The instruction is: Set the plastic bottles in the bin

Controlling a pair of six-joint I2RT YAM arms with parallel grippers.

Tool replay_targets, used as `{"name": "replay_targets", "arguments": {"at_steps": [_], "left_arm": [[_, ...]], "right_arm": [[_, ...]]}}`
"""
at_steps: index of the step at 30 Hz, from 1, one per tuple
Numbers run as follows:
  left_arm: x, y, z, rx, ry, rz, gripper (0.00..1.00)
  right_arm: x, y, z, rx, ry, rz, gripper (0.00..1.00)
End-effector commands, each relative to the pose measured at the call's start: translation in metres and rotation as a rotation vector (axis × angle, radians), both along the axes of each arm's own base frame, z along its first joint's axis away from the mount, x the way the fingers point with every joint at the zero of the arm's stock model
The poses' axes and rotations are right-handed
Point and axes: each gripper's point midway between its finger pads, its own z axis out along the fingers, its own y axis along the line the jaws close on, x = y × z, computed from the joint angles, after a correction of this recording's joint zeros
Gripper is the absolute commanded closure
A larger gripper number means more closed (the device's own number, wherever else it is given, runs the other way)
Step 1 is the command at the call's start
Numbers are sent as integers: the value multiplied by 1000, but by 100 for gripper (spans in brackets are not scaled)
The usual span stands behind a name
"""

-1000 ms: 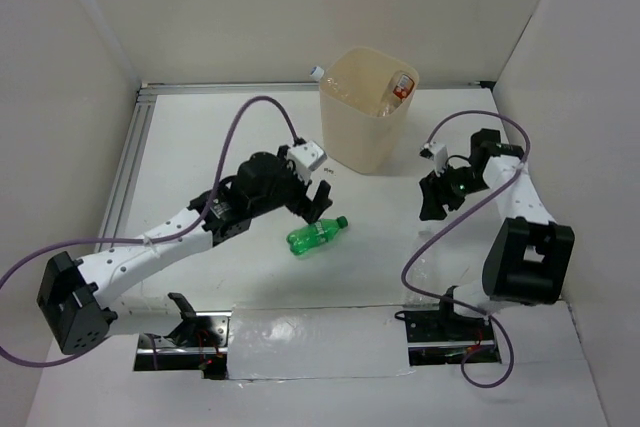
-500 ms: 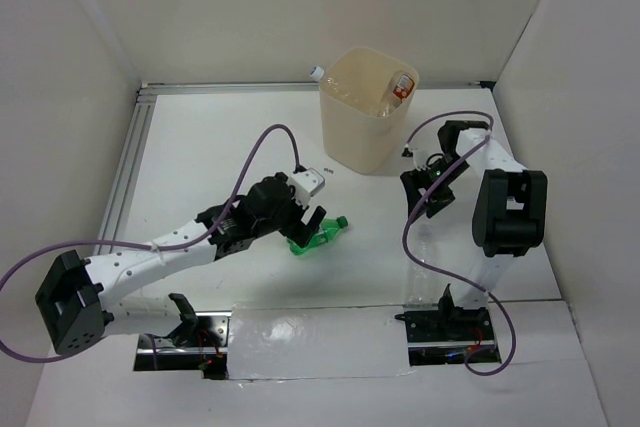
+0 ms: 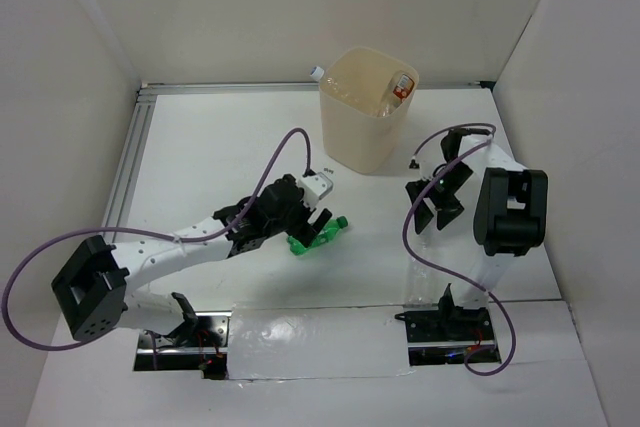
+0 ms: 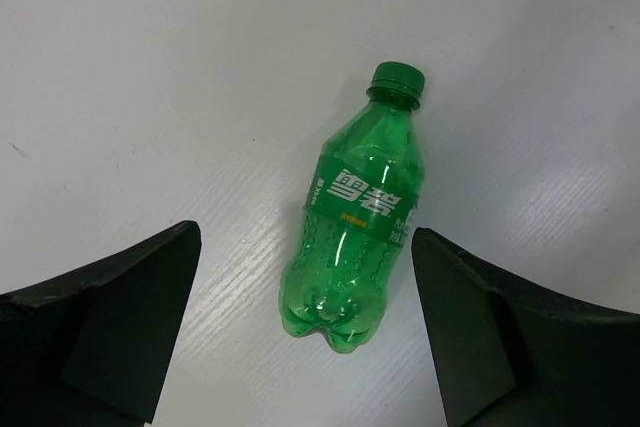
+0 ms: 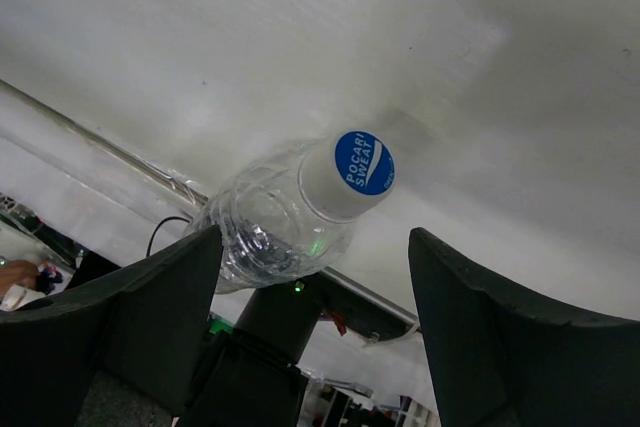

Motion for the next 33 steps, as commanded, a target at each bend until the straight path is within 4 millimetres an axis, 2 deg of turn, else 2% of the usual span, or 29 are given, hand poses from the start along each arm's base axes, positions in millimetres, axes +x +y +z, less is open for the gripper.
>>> {"name": "replay_targets", "arguments": {"at_steps": [1,2,6,9,11,14,15,17,18,19,20,22,23,25,28,29,30,31,33], "left_arm": [[13,-7,7,-20,-77,4,1],[12,-5,-1,3,-70,-2,1],[13,-7,-7,19,-70,-23,1],[10,-7,-15,30,-53,-32,1],[10,-9,-13,20,-55,-40,1],[8,-7,-17,27,-49,-40,1],[8,-7,-20,34,-43,-40,1],[8,-7,-20,39,-48,-45,1],[8,-7,-24,46,-42,-46,1],[8,-7,-24,46,-42,-46,1],[8,-7,-24,46,-42,-46,1],[8,-7,-28,55,-35,-46,1],[8,-7,-28,55,-35,-46,1],[9,-7,-31,67,-34,-52,1],[9,-6,-35,81,-32,-57,1],[11,-8,-31,81,-44,-64,1],[9,-9,-36,86,-32,-73,1],[12,-11,-31,84,-45,-79,1],[12,-11,-34,94,-41,-104,1]], "right_arm": [[2,-5,-9,-29,20,-26,18],[4,-6,-13,-29,20,-26,18],[4,-2,-20,-7,53,-30,19],[5,2,-26,21,74,-27,25],[8,0,-27,31,59,-30,28],[7,4,-30,53,75,-36,41],[8,4,-30,55,72,-26,54],[8,5,-29,64,71,-28,63],[8,7,-31,76,75,-22,72],[8,7,-31,76,75,-22,72],[8,4,-31,76,75,-31,78],[5,4,-27,89,80,-35,84],[5,5,-26,103,74,-29,90],[8,5,-18,126,66,-38,95],[32,4,6,191,-29,-23,100],[49,0,23,196,-98,-35,100],[59,-3,32,199,-155,-24,100],[76,-8,53,197,-258,-11,100],[89,-11,76,192,-382,61,100]]}}
